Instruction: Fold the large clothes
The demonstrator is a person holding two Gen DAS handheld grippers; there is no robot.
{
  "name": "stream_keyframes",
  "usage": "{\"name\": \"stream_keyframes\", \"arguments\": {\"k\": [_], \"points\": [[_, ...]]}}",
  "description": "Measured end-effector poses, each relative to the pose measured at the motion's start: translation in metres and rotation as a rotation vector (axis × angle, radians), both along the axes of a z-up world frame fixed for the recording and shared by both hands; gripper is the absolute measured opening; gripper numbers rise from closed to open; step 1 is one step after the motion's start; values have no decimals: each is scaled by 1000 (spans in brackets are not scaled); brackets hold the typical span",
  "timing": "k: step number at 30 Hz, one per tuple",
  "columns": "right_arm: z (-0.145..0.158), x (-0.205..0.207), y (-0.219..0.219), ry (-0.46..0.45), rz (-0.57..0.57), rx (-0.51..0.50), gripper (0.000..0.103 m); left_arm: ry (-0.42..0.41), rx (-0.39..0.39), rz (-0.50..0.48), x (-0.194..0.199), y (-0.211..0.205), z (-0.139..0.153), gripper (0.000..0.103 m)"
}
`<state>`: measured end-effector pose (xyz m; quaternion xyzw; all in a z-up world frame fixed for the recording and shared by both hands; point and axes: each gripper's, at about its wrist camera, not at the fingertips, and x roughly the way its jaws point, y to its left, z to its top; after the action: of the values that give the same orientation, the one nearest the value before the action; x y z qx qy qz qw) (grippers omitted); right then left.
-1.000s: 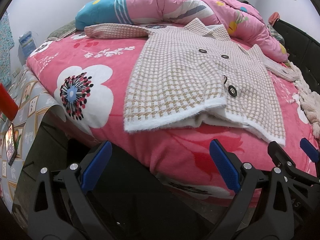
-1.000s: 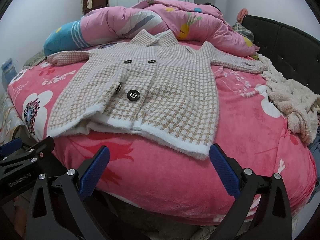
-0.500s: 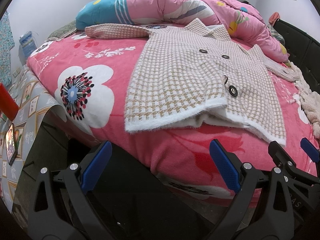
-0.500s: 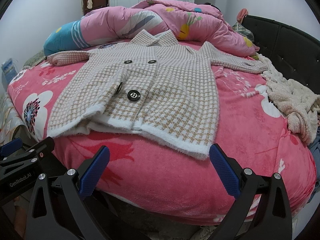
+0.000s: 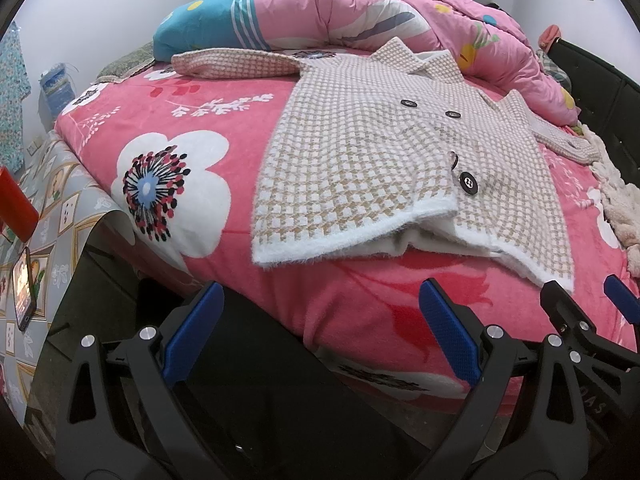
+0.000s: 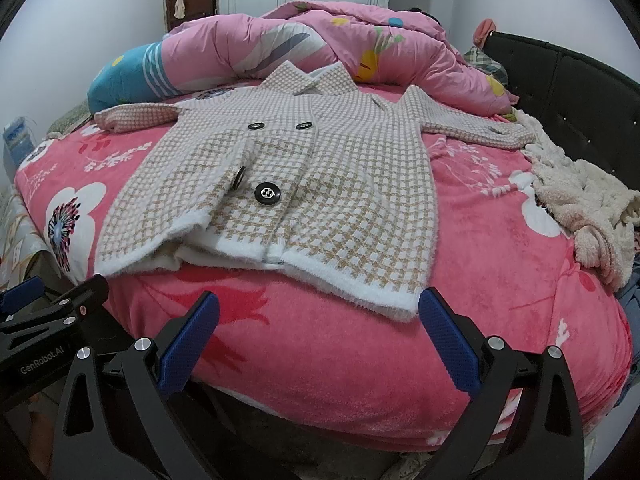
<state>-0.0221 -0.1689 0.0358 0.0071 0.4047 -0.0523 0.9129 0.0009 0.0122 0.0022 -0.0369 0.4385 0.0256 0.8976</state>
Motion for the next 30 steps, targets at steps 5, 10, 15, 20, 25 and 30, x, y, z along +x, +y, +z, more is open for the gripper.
{"name": "stream_keyframes", "arguments": {"k": [5, 10, 15, 20, 25, 30], "points": [[2, 3, -1, -13, 4, 3, 97, 4, 6, 5, 3, 5, -2, 95], [1, 11, -1, -25, 19, -8, 97, 7, 31, 15, 7, 2, -8, 95], [-1, 17, -3, -47, 31, -10, 97, 6, 57, 27, 13, 5, -11, 95], [-4, 27, 0, -42, 47, -33, 97, -11, 47, 59, 23, 16, -12, 95], [-6, 43, 6, -38, 83, -74, 97, -68, 25, 45, 33, 30, -9, 95], [-2, 63, 16, -68, 136, -111, 97, -115, -53, 41, 48, 52, -5, 95]]}}
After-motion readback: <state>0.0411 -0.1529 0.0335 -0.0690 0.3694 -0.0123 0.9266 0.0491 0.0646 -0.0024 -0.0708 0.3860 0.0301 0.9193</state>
